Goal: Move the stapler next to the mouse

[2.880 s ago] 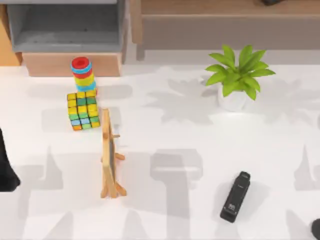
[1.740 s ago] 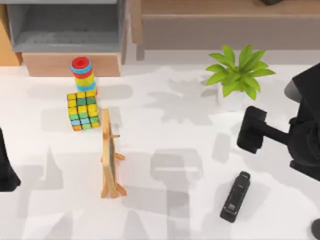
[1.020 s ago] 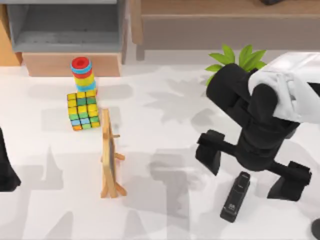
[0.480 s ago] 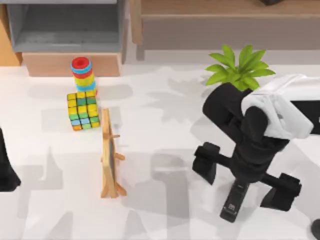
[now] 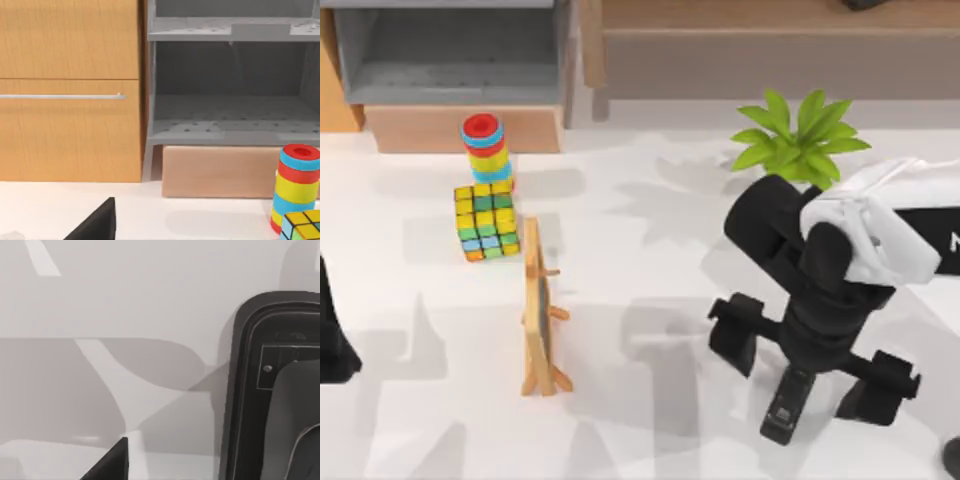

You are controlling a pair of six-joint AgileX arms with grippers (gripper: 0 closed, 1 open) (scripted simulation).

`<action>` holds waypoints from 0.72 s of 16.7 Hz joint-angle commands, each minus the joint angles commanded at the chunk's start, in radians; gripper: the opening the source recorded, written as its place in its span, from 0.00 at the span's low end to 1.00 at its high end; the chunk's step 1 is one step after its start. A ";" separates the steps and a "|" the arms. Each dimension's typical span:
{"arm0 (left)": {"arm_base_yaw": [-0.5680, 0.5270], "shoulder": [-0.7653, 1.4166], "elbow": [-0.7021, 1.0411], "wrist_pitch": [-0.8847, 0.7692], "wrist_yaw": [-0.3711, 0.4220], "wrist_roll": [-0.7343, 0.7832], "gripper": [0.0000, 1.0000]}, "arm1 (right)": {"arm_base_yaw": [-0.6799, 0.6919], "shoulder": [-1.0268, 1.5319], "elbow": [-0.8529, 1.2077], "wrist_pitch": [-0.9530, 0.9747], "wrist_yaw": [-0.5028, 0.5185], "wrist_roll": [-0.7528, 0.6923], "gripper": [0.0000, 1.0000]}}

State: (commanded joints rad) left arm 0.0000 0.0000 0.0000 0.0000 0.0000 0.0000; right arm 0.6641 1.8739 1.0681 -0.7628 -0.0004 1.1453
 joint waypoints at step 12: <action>0.000 0.000 0.000 0.000 0.000 0.000 1.00 | 0.000 0.000 0.000 0.000 0.000 0.000 0.00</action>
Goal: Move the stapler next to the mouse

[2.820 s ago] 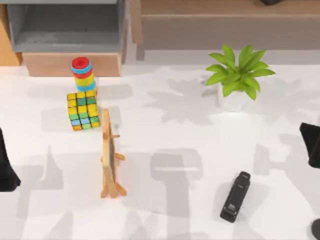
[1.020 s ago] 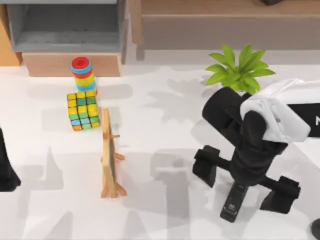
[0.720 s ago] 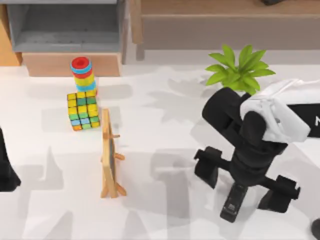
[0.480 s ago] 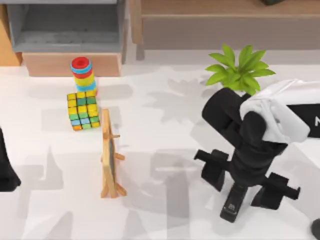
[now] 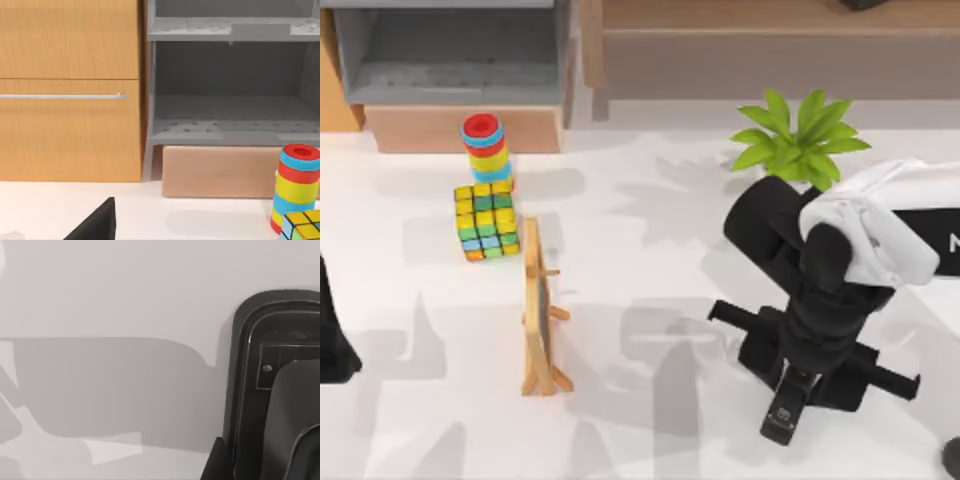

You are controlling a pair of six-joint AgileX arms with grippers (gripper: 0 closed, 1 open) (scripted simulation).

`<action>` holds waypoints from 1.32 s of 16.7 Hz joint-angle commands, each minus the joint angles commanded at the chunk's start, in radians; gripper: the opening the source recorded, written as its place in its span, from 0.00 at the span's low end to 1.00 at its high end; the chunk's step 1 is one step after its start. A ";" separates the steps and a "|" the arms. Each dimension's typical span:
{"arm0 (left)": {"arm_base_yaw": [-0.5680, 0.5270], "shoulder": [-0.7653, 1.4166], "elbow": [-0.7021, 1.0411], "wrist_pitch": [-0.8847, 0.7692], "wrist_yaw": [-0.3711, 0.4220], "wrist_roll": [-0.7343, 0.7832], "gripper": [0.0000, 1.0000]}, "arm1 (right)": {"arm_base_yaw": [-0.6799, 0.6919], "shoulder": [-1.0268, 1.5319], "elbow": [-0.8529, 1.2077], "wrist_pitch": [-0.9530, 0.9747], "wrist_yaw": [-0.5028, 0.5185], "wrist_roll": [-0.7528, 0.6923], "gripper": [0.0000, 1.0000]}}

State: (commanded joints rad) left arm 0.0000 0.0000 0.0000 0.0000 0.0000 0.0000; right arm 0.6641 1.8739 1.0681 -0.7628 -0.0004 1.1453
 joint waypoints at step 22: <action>0.000 0.000 0.000 0.000 0.000 0.000 1.00 | -0.022 -0.083 0.095 -0.126 -0.004 -0.036 0.00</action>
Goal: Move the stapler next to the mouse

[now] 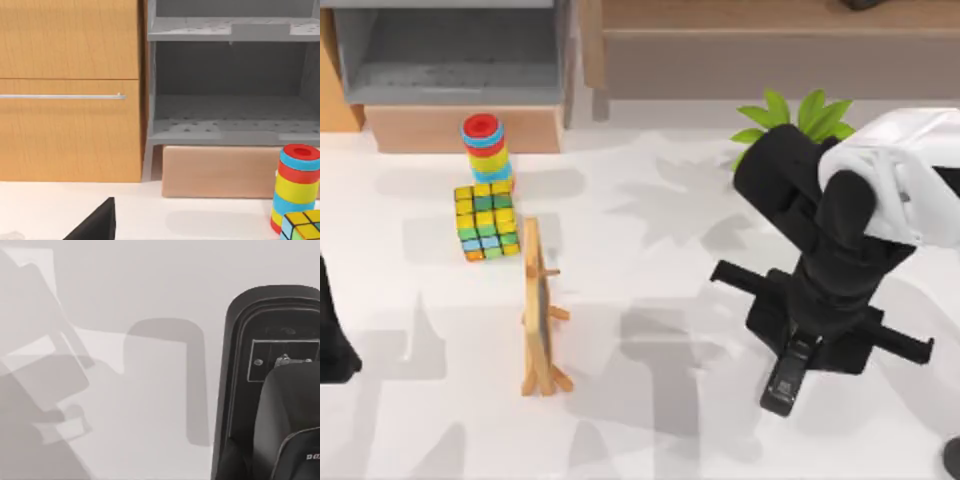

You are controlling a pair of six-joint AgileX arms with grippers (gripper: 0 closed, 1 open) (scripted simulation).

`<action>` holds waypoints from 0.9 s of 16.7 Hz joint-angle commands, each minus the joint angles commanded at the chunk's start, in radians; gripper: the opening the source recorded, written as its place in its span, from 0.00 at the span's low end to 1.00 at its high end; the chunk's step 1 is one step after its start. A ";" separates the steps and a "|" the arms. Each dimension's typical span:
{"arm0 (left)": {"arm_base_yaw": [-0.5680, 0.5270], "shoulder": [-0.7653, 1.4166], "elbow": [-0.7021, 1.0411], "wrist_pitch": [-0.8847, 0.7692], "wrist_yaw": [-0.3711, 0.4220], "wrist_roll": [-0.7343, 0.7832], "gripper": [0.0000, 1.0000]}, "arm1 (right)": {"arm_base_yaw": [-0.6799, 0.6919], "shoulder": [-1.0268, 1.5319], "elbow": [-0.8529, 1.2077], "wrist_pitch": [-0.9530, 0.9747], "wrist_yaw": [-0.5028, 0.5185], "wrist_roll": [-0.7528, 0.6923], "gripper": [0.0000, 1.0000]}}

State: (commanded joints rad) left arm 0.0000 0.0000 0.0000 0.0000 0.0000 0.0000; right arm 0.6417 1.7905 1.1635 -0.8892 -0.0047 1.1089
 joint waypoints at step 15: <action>0.000 0.000 0.000 0.000 0.000 0.000 1.00 | -0.366 0.088 0.185 -0.176 0.005 -0.667 0.00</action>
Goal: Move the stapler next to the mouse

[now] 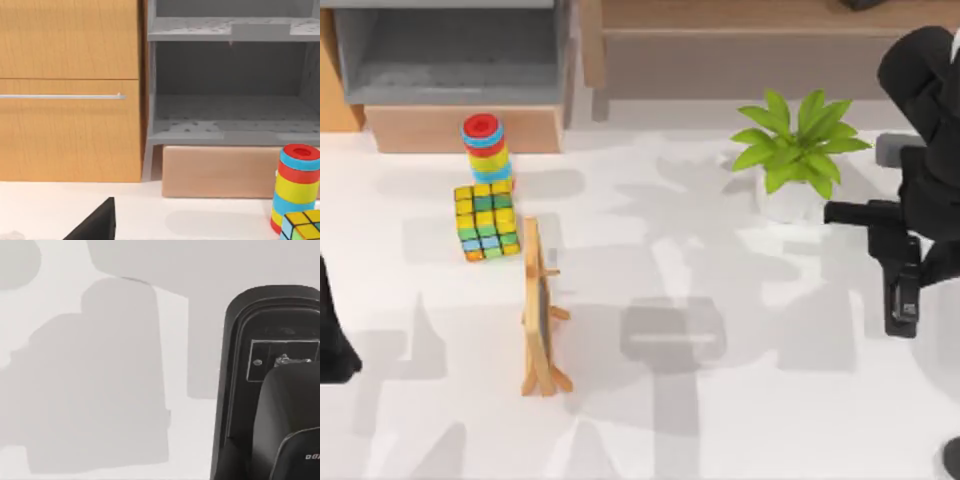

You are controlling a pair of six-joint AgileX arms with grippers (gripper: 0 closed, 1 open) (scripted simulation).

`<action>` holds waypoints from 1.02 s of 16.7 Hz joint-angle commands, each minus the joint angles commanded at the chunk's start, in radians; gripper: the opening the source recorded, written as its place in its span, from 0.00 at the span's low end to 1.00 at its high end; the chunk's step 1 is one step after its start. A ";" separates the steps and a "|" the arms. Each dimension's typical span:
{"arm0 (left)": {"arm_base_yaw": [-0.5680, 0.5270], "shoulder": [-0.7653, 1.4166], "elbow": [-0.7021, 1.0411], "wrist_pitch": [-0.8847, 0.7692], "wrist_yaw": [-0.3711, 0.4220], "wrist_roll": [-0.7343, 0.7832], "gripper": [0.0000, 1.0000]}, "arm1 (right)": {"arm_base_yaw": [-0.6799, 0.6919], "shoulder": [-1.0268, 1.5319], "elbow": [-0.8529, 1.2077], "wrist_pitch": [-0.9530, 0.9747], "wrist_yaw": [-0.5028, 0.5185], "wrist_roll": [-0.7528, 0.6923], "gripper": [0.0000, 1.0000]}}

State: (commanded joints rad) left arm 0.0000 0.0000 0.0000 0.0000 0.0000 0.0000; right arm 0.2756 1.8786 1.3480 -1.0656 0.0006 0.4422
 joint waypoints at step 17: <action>0.000 0.000 0.000 0.000 0.000 0.000 1.00 | -0.169 0.064 0.056 -0.071 0.001 -0.321 0.00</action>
State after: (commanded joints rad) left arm 0.0000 0.0000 0.0000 0.0000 0.0000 0.0000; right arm 0.1065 1.9425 1.4039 -1.1368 0.0021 0.1210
